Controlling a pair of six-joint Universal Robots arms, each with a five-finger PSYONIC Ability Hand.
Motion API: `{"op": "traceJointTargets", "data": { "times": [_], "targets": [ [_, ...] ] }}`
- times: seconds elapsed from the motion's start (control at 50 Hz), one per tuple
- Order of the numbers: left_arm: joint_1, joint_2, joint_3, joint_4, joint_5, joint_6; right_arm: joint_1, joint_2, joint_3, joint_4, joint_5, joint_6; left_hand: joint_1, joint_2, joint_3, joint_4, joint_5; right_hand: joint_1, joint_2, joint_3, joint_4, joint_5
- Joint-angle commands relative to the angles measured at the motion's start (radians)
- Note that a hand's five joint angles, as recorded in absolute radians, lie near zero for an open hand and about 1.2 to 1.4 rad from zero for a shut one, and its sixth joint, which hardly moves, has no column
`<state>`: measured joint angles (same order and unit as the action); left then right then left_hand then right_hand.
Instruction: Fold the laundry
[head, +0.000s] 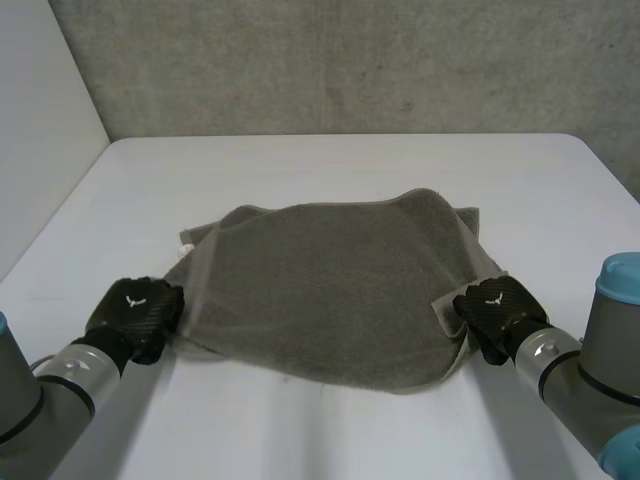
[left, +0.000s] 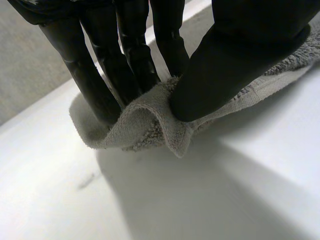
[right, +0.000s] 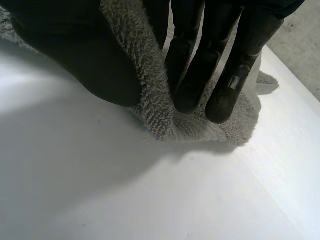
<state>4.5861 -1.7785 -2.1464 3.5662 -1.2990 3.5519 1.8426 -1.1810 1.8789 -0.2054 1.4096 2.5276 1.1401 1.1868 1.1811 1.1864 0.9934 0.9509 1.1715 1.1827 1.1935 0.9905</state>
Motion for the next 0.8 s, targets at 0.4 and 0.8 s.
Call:
{"op": "traceJointTargets", "data": {
  "times": [0.4, 0.8],
  "targets": [
    [0.002, 0.291, 0.161, -0.655, 0.004, 0.158, -0.008, -0.224, -0.156, 0.652, 0.015, -0.441, 0.256, 0.209, 0.215, 0.21, 0.228, 0.445, 0.225, 0.214, 0.203, 0.231],
    [-0.15, -0.171, 0.861, -0.296, -0.144, 0.087, 0.098, -0.002, -0.731, 0.266, 0.232, -0.193, 0.256, 0.209, 0.215, 0.21, 0.228, 0.445, 0.225, 0.214, 0.203, 0.231]
  ]
}}
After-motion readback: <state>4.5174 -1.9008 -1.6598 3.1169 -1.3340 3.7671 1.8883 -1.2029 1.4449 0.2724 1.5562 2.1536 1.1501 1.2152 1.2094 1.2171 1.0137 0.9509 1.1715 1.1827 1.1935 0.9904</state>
